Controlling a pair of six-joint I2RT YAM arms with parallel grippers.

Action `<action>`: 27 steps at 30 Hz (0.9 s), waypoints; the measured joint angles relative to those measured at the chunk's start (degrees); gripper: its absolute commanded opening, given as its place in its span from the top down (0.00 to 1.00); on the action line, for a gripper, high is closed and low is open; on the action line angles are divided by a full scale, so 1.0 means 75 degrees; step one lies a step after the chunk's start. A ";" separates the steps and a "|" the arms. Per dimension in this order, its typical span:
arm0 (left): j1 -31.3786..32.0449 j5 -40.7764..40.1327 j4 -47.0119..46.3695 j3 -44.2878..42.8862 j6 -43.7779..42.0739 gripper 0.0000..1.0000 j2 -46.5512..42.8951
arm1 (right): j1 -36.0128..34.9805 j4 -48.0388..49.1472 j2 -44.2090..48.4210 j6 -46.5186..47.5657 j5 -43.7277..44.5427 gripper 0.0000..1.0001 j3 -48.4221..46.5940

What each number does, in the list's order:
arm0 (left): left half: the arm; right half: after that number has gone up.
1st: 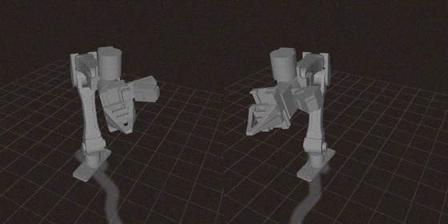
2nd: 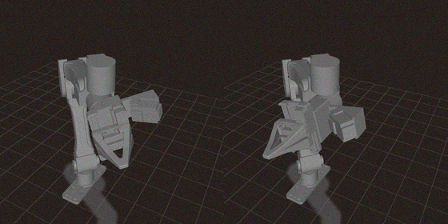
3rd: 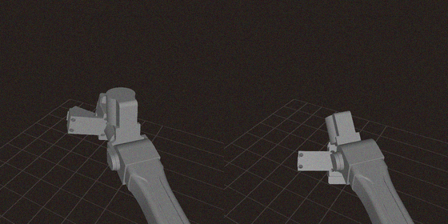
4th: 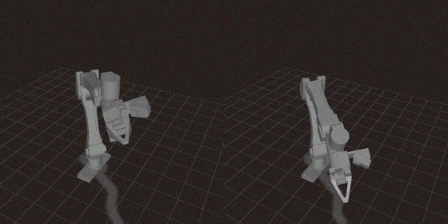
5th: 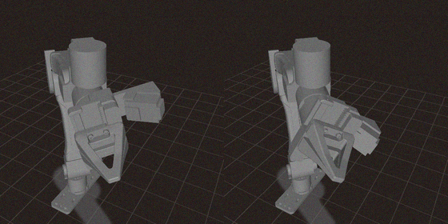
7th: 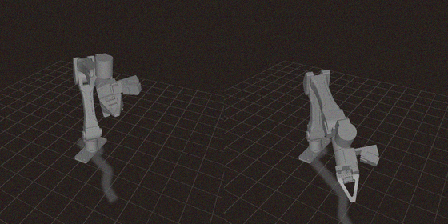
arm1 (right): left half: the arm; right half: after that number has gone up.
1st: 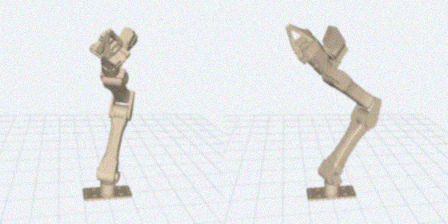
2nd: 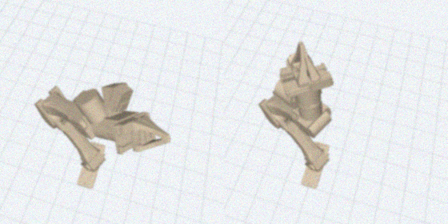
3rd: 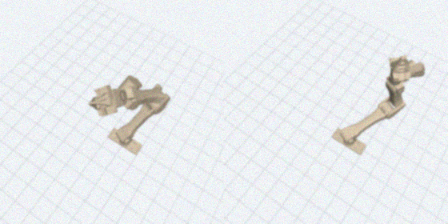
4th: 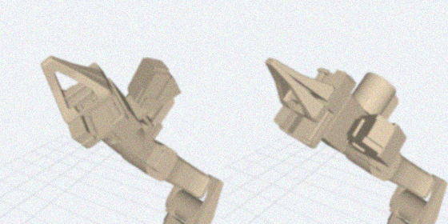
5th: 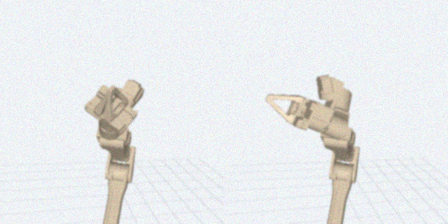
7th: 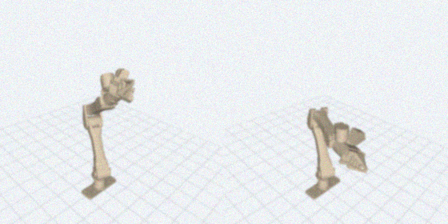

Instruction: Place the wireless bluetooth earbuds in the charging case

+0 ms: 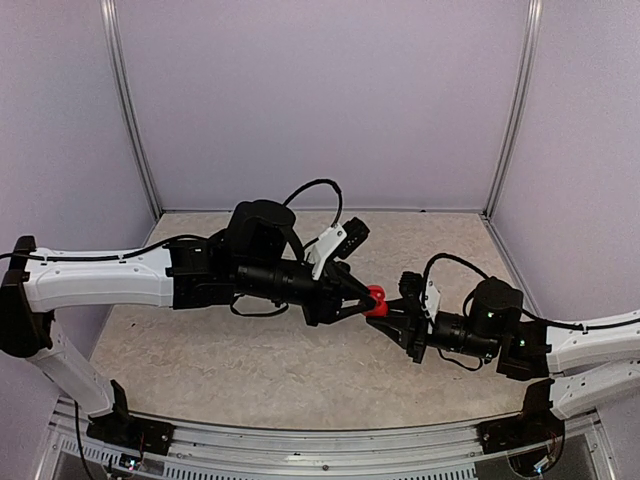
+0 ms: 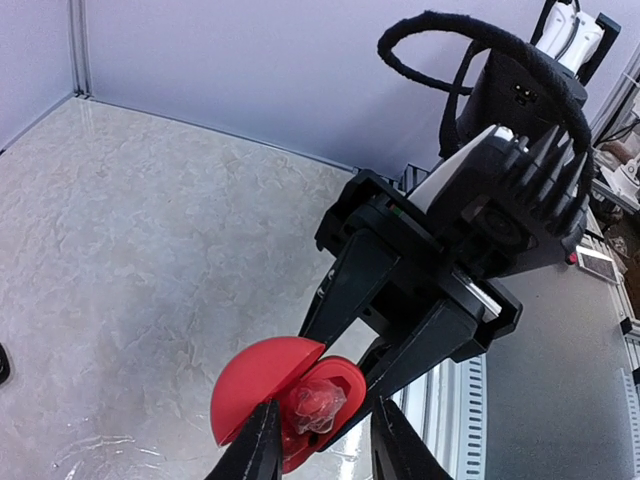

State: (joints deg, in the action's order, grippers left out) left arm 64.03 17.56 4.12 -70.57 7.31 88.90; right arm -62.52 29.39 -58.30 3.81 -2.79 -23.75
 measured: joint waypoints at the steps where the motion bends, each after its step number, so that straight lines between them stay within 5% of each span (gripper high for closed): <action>1: 0.0000 0.0038 0.0003 0.0000 0.0000 0.71 0.0000 | 0.0000 0.0000 0.0000 0.0000 -0.0015 1.00 0.0000; 11: -0.0015 0.0358 0.0111 -0.0009 -0.0321 0.77 0.0003 | 0.0000 0.0000 0.0000 0.0029 -0.0294 1.00 0.0000; 27: -0.0017 0.1265 0.0766 -0.0032 -0.2664 0.88 -0.0160 | 0.0000 0.0093 0.0017 0.0026 -0.1545 1.00 0.0061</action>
State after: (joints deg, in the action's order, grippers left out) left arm 63.90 27.05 9.87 -70.81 -12.67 87.70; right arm -62.52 30.09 -58.17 4.01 -14.37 -23.29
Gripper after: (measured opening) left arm 0.124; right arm 0.189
